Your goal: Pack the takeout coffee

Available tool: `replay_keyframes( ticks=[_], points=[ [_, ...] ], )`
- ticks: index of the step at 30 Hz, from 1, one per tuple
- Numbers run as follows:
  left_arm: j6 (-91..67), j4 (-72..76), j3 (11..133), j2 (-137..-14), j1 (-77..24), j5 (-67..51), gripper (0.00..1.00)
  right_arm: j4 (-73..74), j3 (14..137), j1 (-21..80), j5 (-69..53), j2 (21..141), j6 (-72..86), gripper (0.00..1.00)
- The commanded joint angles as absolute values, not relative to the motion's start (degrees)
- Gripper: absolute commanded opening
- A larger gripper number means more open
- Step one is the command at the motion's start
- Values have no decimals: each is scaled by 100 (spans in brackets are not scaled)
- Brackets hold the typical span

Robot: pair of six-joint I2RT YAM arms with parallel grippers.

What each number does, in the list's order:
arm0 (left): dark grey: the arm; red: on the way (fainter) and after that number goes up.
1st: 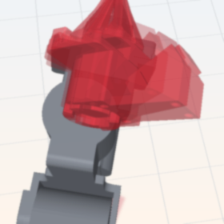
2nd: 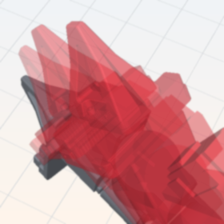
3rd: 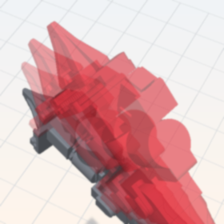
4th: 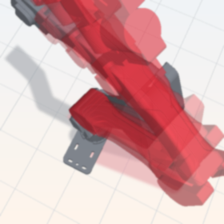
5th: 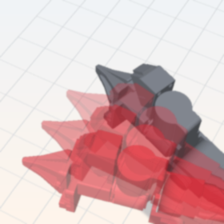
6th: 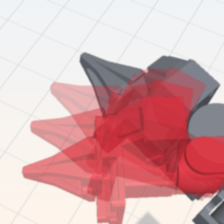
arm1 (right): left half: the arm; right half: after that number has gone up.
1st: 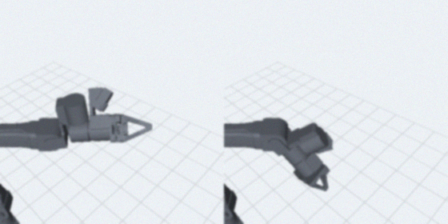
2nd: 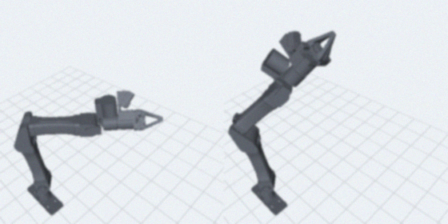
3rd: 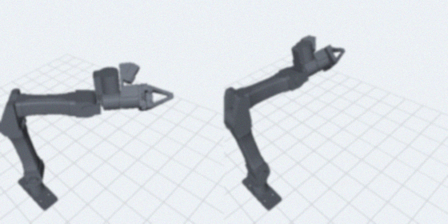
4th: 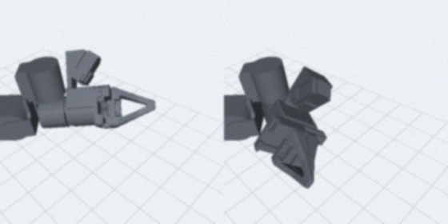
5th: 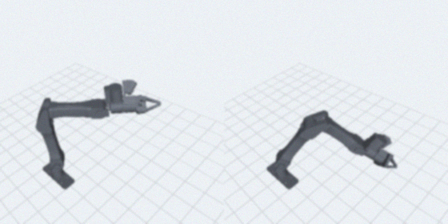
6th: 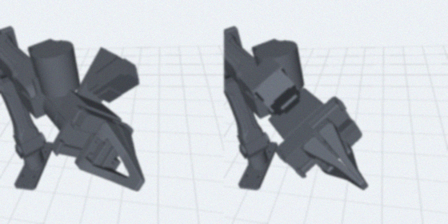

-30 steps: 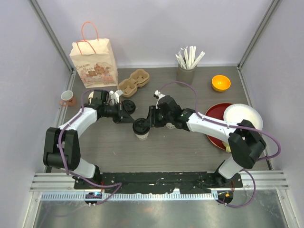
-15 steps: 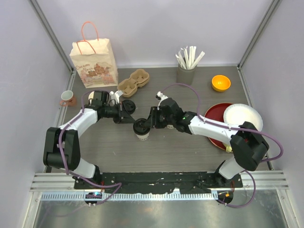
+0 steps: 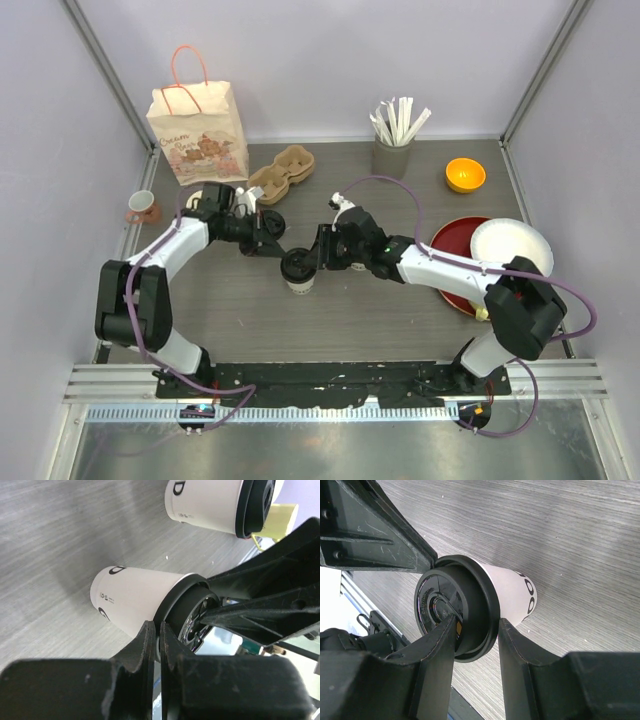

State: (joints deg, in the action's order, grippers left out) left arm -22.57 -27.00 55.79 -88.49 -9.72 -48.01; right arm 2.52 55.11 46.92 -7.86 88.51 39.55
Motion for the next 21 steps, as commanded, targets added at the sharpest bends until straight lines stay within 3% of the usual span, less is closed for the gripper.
replay_keyframes(
  ticks=[1,10,16,17,21],
  points=[
    [-1503,-3331,6160,-9272,-1020,-3524,0,783,5387,4825,-405,9027,3928,25],
    [-616,-3813,7242,-9747,-1178,-3735,2,607,5519,4930,-26,8982,4148,25],
    [-615,-4104,7698,-9476,-1143,-3832,18,563,5572,4922,613,8851,4614,25],
    [-667,-4148,7734,-9405,-1125,-3823,25,554,5590,4922,694,8833,4745,25],
    [-808,-4315,7805,-9202,-1099,-3700,34,378,5581,4931,1045,8780,5079,25]
  ],
)
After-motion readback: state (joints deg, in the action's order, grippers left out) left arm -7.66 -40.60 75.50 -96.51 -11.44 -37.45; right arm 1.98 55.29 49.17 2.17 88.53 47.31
